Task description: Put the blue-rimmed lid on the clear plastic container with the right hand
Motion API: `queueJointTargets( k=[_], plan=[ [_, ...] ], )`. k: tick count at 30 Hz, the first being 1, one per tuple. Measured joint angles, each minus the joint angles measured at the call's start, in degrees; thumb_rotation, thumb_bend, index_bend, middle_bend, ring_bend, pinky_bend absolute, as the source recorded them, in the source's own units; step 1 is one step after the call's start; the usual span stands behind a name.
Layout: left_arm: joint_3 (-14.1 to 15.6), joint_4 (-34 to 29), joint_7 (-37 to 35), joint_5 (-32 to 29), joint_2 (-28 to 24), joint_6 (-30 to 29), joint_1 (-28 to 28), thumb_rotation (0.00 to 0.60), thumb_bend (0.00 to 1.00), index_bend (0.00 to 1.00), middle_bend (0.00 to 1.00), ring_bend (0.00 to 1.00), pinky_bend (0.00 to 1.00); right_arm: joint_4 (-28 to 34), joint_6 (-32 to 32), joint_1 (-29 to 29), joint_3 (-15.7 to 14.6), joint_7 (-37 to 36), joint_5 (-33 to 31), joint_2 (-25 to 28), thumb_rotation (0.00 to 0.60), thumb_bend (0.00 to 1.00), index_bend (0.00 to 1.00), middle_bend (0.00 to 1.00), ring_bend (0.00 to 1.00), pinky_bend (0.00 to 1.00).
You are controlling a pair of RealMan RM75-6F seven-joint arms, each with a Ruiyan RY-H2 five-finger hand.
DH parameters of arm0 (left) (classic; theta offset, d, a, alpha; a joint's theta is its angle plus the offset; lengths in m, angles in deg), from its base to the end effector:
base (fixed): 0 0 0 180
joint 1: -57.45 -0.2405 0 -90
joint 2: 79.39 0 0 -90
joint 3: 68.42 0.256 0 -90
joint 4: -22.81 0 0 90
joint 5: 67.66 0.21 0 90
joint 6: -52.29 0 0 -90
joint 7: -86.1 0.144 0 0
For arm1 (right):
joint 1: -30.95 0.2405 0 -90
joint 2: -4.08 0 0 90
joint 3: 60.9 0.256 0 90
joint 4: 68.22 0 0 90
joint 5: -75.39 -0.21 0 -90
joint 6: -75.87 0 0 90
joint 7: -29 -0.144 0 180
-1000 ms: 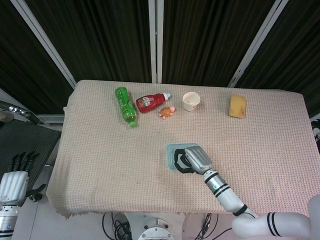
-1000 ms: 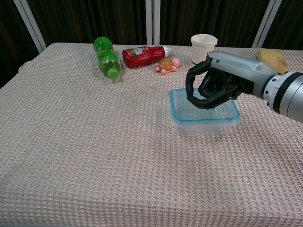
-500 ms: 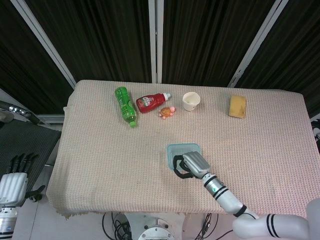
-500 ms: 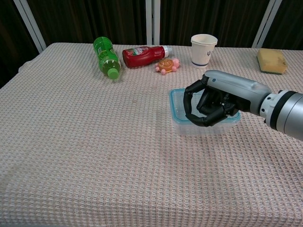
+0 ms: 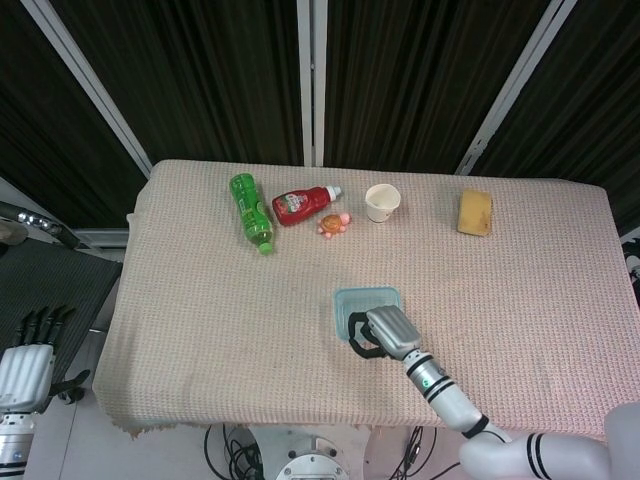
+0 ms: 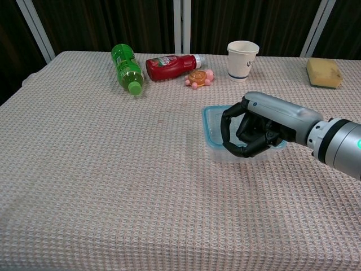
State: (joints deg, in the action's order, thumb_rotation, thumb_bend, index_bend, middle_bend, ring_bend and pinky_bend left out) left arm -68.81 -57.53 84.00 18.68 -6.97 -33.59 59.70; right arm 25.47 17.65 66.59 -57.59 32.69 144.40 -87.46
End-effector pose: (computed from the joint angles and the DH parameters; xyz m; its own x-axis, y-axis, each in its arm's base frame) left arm -0.3468 0.1585 0.1270 0.4219 0.0460 0.9055 0.9054 0.0318 -0.4235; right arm -0.1463 -0.2657 -0.0479 0.1035 -0.4974 0.8614 -0.9568 -0.2862 -0.0503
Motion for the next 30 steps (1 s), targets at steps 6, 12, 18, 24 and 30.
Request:
queueJointTargets(
  k=[6, 12, 18, 24, 30],
  plan=[
    [0.00, 0.53, -0.44, -0.11, 0.26, 0.15, -0.02, 0.600, 0.00, 0.12, 0.08, 0.00, 0.00, -1.06, 0.20, -0.70, 0.05, 0.80, -0.16, -1.03, 0.600, 0.71, 1.00, 0.94, 0.91, 0.94],
    [0.00, 0.88, -0.75, -0.11, 0.43, 0.32, 0.03, 0.600, 0.00, 0.12, 0.08, 0.00, 0.00, -1.29, 0.15, -1.15, 0.54, 0.47, 0.45, -1.39, 0.600, 0.71, 1.00, 0.94, 0.91, 0.94],
    [-0.10, 0.85, -0.80, -0.06, 0.30, 0.12, 0.00, 0.600, 0.00, 0.12, 0.08, 0.00, 0.00, 0.20, -1.03, -1.34, 2.29, -0.43, 2.18, -0.28, 0.600, 0.71, 1.00, 0.94, 0.91, 0.94],
    [-0.08, 0.24, -0.25, 0.11, 0.04, 0.00, 0.01, 0.600, 0.00, 0.12, 0.08, 0.00, 0.00, -0.49, 1.54, 0.91, 5.40, 0.17, 0.59, -0.30, 0.600, 0.70, 1.00, 0.94, 0.91, 0.94],
    [-0.08, -0.58, 0.47, -0.18, -0.32, 0.04, -0.12, 0.600, 0.00, 0.12, 0.08, 0.00, 0.00, -5.35, 5.25, 4.24, 7.93, 1.04, -2.56, -3.29, 0.600, 0.70, 1.00, 0.94, 0.91, 0.94]
  ],
)
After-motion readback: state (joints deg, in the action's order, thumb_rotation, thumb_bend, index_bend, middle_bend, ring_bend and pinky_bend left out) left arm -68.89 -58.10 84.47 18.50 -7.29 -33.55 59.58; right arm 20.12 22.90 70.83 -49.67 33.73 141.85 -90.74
